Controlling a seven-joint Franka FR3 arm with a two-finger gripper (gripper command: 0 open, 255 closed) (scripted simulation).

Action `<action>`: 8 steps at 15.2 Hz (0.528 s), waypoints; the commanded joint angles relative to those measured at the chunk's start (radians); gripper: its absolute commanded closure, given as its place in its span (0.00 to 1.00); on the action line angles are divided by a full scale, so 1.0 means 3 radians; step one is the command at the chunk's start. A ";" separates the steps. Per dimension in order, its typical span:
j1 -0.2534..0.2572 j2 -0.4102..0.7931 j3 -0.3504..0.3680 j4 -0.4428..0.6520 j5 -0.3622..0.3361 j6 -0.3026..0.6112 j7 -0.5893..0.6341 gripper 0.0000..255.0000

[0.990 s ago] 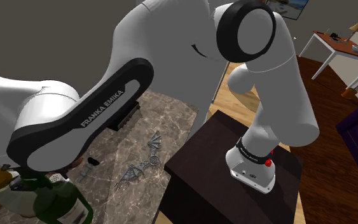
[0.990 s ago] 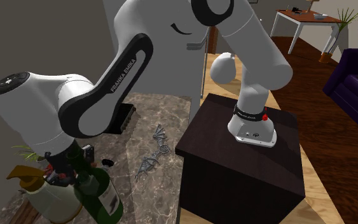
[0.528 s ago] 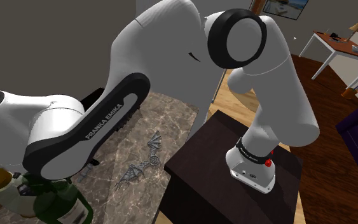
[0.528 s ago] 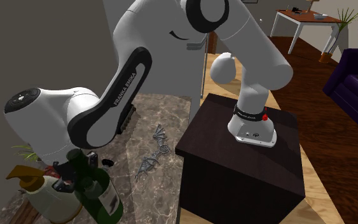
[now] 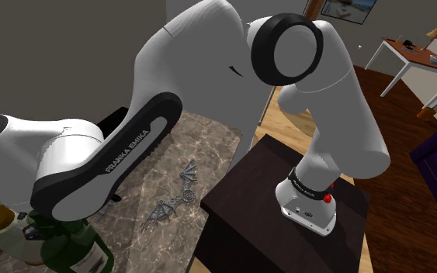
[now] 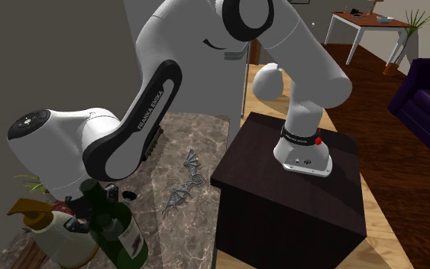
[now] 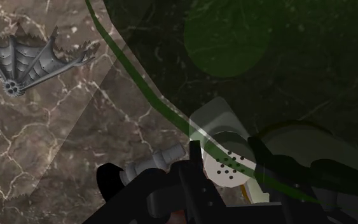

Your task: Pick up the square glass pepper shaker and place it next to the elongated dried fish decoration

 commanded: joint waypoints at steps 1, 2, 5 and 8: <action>0.0000 0.0000 0.0000 0.0000 0.0000 0.0000 0.0000 0.00; 0.0000 0.0000 0.0000 0.0000 0.0000 0.0000 0.0000 0.00; 0.0000 0.0000 0.0000 0.0000 0.0000 0.0000 0.0000 0.00; -0.0030 -0.0128 0.0056 0.0015 0.0062 -0.0138 -0.0033 0.00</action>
